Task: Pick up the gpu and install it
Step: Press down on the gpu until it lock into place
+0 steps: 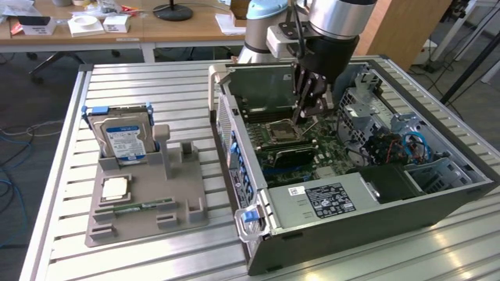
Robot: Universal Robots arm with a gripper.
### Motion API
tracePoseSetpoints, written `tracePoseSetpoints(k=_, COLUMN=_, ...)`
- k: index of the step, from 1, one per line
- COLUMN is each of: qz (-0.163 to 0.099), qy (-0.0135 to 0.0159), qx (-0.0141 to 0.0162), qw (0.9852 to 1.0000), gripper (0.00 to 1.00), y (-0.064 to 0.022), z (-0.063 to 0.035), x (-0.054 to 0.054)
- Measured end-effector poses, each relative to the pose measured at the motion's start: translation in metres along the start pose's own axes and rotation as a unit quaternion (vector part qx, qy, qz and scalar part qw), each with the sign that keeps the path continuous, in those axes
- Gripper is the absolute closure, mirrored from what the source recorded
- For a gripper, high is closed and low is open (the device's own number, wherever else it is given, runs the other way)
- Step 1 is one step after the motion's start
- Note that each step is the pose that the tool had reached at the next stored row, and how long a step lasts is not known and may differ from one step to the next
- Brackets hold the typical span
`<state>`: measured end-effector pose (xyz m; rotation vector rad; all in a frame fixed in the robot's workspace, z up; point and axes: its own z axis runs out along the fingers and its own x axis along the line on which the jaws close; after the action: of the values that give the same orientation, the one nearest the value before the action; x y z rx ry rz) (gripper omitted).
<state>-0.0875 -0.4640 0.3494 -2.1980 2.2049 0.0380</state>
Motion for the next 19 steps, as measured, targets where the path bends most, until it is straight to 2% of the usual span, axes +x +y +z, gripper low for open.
tracePoseSetpoints(k=19, qz=0.0, qy=0.0, qx=0.0, qw=1.0, gripper=0.9, y=0.0, z=0.0306, x=0.001)
